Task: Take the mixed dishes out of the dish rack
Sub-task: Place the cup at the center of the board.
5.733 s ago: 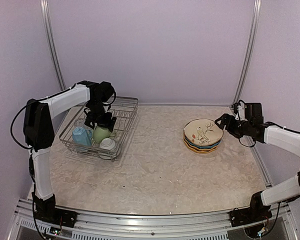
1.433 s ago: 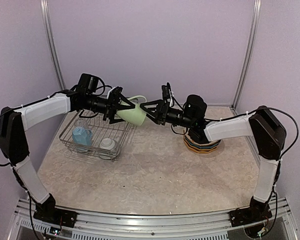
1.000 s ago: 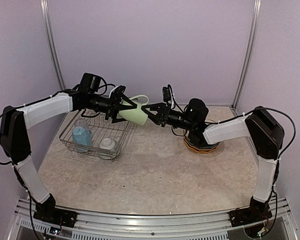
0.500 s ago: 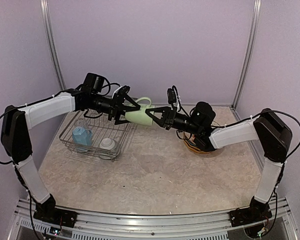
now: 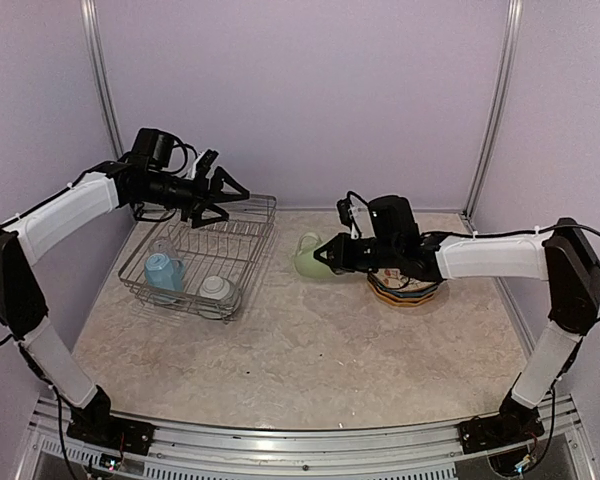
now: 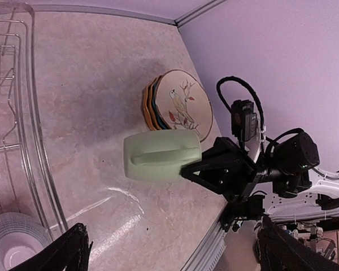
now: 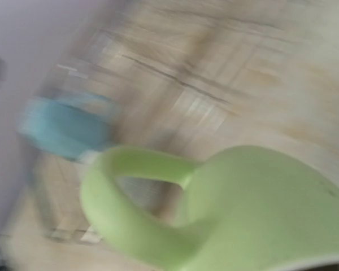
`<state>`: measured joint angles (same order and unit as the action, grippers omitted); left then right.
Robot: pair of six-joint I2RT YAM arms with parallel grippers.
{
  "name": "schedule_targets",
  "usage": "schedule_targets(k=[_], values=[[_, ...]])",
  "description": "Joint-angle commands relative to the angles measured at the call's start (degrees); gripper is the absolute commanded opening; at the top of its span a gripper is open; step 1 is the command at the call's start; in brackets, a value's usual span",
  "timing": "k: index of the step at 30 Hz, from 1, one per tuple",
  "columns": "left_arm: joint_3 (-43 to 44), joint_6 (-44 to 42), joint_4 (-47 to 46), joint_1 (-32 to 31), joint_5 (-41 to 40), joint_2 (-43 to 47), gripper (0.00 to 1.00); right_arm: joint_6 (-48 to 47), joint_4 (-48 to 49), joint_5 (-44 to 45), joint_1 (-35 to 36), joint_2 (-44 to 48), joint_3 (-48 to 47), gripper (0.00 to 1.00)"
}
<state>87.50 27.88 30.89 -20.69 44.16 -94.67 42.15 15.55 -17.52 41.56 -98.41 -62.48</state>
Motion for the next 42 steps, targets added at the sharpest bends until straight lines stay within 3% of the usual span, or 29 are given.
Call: schedule_targets(k=[1,5,12,23,32,42], values=[[1.89,-2.63,4.59,1.26,-8.12,1.99,0.99,-11.05,-24.84,14.14,-0.22,0.13,-10.61,0.0],[1.66,-2.48,4.36,1.74,-8.21,1.95,0.99,-14.81,-39.34,21.51,-0.04,-5.12,-20.86,0.0],[2.4,-2.9,5.63,2.1,-9.67,0.94,0.99,-18.51,-55.28,27.3,1.01,-16.09,-35.74,0.0],[2.98,-2.96,6.41,2.6,-8.91,-0.07,0.99,-20.63,-62.56,28.68,3.02,-25.64,-44.6,0.0],[4.15,-4.22,8.66,2.71,-12.22,0.16,0.99,-21.59,-61.74,30.31,3.62,-26.24,-45.95,0.33],[5.97,-4.99,11.86,2.68,-15.51,-1.42,0.99,-24.19,-59.08,32.02,5.9,-22.79,-46.7,0.55]])
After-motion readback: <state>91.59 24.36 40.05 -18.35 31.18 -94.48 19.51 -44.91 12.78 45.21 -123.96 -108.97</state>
